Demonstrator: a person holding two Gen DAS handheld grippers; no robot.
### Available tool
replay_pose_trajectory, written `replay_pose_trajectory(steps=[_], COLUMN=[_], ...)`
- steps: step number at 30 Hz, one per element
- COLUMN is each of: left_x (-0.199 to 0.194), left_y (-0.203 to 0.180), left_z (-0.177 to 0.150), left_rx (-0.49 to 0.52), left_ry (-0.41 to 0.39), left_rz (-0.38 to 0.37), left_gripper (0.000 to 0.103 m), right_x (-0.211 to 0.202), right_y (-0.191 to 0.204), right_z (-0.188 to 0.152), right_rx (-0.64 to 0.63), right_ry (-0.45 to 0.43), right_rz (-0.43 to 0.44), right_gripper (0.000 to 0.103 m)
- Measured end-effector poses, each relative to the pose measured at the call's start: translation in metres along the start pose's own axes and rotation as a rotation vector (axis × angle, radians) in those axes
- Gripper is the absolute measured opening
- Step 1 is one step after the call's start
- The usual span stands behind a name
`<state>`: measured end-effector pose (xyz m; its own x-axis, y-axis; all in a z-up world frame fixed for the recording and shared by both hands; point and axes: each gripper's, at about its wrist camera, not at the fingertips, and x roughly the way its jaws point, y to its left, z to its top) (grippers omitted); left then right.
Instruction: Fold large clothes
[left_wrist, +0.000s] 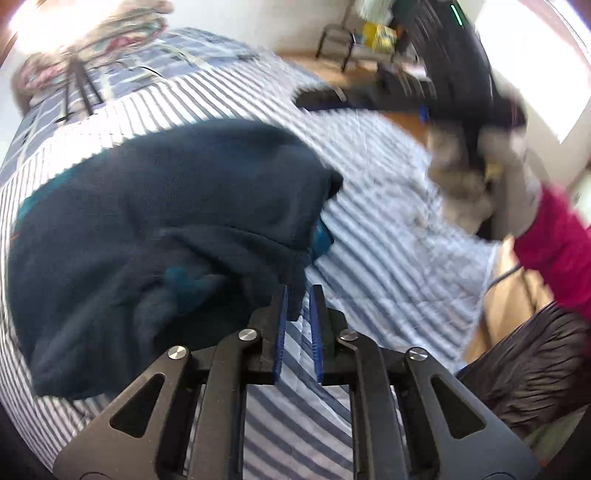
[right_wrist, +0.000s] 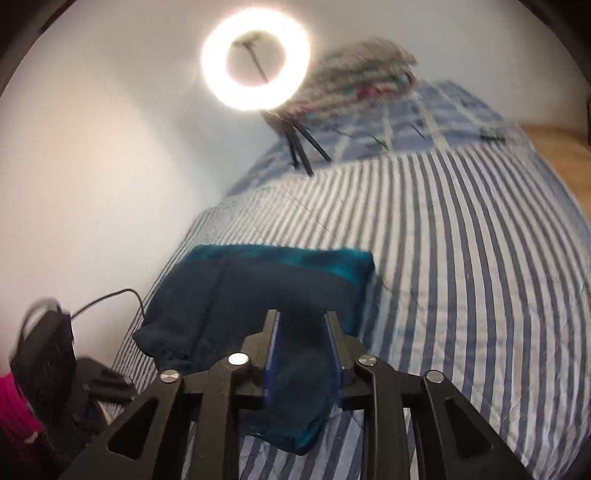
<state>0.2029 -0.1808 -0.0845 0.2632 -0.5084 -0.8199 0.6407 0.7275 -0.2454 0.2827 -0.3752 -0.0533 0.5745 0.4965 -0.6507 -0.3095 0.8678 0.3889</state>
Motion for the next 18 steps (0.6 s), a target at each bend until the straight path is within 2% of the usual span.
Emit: replay_pose_trajectory(steps=[3,7,9,11,12,14,16,18], left_x=[-0.036,-0.064,-0.057,-0.038,-0.024,-0.005,0.002,-0.001], left_y=[0.032,0.091,0.126,0.146,0.159,0.174,0.179,0.178], left_z=[0.006,0.007,0.000,-0.011,-0.022,-0.043,-0.062,-0.062], left_rx=[-0.063,-0.151,-0.242,-0.253,-0.274,-0.328,-0.353,-0.341], left_ry=[-0.085,-0.202,-0.183,-0.124,-0.076,-0.034,-0.080,-0.081], left_rz=[0.048,0.222,0.215,0.261,0.250,0.209,0.174,0.165], left_gripper=[0.015,0.021,0.021,0.021,0.021,0.021,0.023,0.023], right_x=[0.010,0.028,0.037,0.047,0.048,0.053,0.051,0.047], right_y=[0.016,0.032,0.033,0.033,0.034,0.033,0.037,0.041], right_z=[-0.003,-0.019,-0.028,-0.041,-0.048,-0.069,-0.082,-0.080], right_rx=[-0.042,-0.098,-0.093,-0.092,-0.089,-0.082,-0.123,-0.136], right_ry=[0.021,0.090,0.125,0.170,0.183,0.217,0.219,0.234], right_rz=[0.014,-0.033,-0.041,-0.064,-0.072,-0.082,-0.110,-0.120], right_gripper=[0.028,0.028,0.028,0.029,0.029,0.029,0.029,0.029])
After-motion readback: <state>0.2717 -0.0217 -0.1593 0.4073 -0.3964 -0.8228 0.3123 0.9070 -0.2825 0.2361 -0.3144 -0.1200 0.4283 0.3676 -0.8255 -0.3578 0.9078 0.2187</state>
